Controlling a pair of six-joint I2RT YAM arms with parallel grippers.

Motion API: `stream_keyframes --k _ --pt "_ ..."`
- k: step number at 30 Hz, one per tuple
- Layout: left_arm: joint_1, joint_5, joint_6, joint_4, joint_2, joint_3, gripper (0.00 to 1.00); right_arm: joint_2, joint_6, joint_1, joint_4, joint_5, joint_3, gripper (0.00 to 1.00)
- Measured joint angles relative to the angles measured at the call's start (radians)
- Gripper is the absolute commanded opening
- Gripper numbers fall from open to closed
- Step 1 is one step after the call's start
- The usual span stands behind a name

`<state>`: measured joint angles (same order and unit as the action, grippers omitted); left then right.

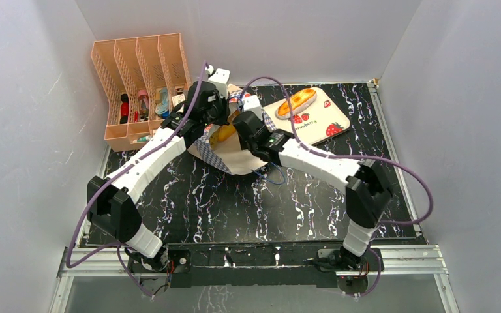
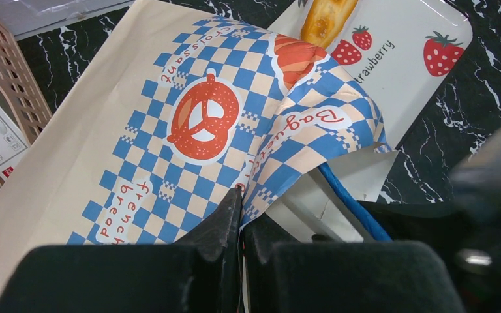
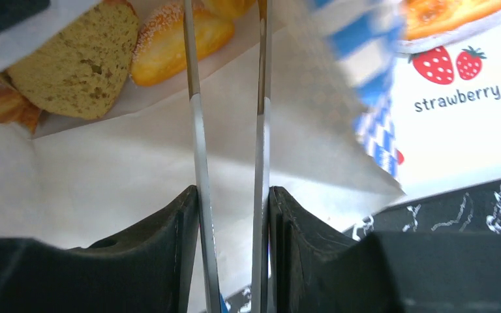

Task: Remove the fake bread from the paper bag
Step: Take out the fake bread from the paper bag.

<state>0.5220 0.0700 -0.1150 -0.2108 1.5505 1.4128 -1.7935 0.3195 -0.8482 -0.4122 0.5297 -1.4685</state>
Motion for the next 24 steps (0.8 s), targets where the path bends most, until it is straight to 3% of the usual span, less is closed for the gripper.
stream_keyframes --k 8,17,24 --pt "0.004 0.002 -0.008 0.009 0.000 -0.005 0.00 0.198 0.058 0.006 -0.074 -0.018 0.068 0.00" --pt "0.004 0.008 -0.026 0.047 0.022 -0.005 0.00 0.248 0.095 -0.002 -0.177 -0.060 0.094 0.00" --pt "0.004 0.001 -0.035 0.055 0.032 -0.001 0.00 0.185 0.148 -0.002 -0.217 -0.087 0.094 0.16"
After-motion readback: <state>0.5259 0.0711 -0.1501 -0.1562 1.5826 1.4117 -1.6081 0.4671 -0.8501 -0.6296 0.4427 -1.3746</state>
